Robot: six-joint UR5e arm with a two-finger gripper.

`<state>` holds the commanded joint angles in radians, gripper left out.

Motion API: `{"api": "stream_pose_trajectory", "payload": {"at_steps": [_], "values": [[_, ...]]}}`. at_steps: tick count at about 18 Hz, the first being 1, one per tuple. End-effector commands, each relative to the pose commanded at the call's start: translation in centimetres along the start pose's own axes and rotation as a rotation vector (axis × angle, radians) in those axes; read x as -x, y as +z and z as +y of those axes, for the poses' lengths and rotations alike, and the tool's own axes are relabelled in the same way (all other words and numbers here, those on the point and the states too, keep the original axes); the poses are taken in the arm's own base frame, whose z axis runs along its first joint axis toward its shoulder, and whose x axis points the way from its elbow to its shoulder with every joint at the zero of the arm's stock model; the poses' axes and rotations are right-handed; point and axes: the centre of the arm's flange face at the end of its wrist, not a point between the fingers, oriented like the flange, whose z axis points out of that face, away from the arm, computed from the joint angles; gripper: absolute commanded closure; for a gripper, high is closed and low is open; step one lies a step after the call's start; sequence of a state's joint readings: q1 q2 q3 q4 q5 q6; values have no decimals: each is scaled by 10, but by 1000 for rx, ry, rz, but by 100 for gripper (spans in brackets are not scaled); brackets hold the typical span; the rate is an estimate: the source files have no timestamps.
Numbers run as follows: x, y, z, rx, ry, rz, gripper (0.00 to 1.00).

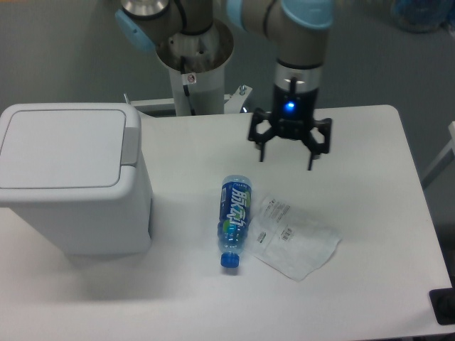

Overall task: Open the trash can
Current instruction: 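Move the open gripper from its start pose toward the white trash can, then lower the gripper onto the lid edge of the white trash can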

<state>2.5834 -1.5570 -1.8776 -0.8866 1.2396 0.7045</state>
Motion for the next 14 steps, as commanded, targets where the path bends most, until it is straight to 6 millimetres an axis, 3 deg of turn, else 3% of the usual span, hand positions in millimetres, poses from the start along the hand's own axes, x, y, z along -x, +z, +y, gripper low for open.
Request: {"api": "stream_pose_trajectory", "payload": {"at_steps": [5, 10, 14], "values": [[-53, -15, -20, -91, -75, 111, 0], [-77, -53, -27, -176, -184, 159, 0], [-81, -53, -28, -179, -235, 175, 0]]}}
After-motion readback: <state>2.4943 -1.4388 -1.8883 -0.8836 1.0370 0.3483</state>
